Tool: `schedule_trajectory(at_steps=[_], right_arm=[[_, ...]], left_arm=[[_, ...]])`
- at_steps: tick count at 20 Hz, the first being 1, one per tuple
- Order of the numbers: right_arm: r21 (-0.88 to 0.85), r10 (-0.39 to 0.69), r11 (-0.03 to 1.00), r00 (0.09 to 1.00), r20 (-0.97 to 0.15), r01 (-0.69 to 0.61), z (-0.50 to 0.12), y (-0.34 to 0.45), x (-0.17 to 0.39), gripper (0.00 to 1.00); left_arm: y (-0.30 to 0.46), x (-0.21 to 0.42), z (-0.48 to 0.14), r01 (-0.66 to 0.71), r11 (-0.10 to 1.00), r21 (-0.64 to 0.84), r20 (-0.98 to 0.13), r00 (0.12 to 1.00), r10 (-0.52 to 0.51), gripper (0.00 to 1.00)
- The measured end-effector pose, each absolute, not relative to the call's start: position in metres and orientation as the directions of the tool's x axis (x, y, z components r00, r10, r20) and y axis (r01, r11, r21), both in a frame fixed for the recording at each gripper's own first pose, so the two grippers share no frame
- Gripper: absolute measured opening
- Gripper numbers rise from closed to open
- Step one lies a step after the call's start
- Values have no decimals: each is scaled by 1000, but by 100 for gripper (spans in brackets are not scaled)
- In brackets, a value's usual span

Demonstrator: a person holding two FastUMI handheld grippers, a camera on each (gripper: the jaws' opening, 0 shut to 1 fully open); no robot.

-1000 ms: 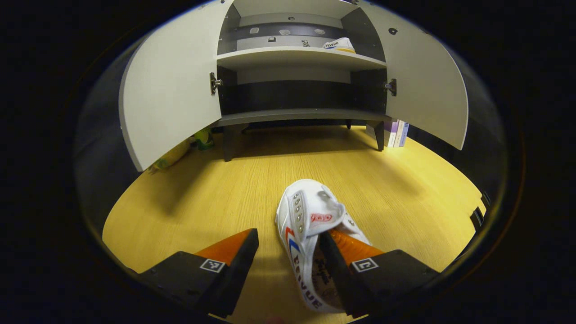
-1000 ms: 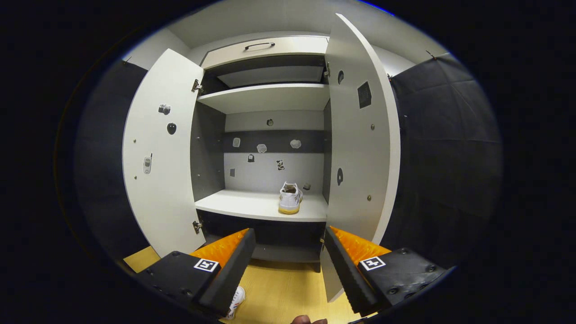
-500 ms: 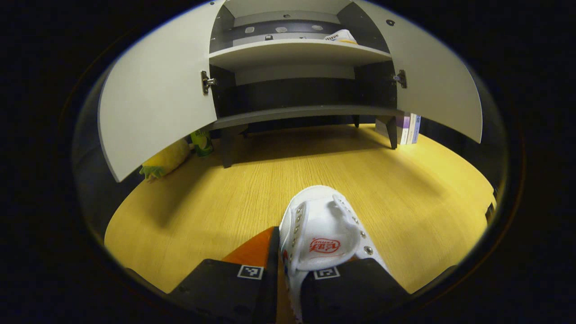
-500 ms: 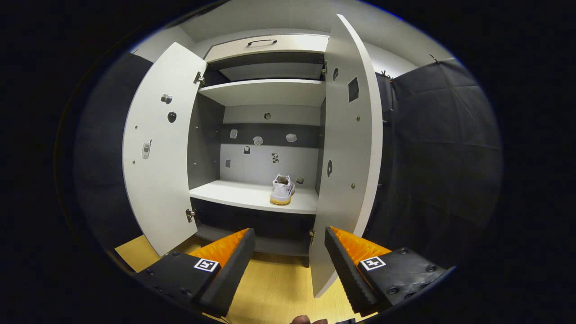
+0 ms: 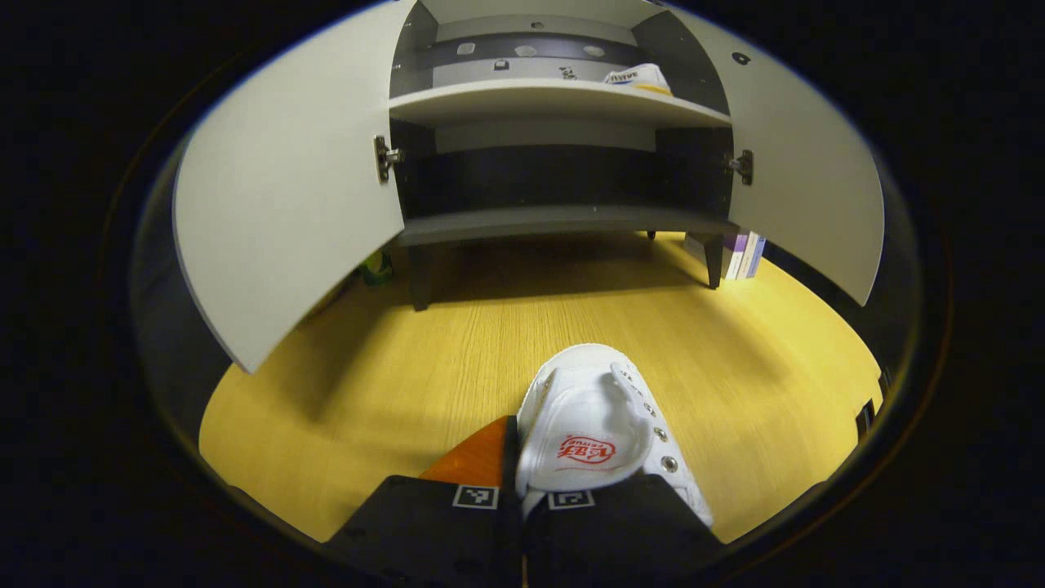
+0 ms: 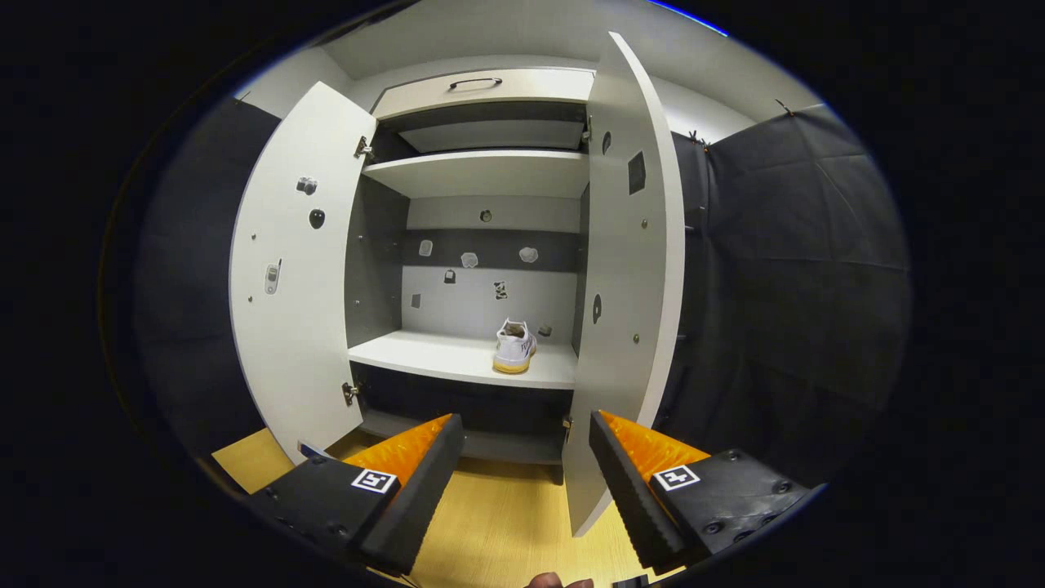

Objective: Grab one shoe with the right hand and put it into the shoe cabinet, grab the other shoe with the left hand and put it into the shoe cabinet; then close the right door with the right hand and the left door with the left hand.

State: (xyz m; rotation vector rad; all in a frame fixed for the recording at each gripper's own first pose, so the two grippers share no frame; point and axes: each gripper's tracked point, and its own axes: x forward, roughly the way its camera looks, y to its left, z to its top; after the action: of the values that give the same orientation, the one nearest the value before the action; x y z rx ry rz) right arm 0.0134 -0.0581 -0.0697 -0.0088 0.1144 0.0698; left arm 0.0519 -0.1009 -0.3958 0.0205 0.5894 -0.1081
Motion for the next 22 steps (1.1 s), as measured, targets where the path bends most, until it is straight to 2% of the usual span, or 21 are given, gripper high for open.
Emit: schedule_trajectory(at_steps=[10,15,22], right_arm=[[61,75,996,993,-91,-70,-50,-64,0,98],[81,24,997,998,-65,-18,-38,-88,-5,98],[95,-77,992,993,-84,85,-45,-138,-19,98]], left_arm=[[-87,69,-202,55,995,-79,-457,886,-85,7],[-89,124,-112,65,989,-130,-379,919,-110,7],[-87,229,-48,7,996,-86,-333,942,-35,7]])
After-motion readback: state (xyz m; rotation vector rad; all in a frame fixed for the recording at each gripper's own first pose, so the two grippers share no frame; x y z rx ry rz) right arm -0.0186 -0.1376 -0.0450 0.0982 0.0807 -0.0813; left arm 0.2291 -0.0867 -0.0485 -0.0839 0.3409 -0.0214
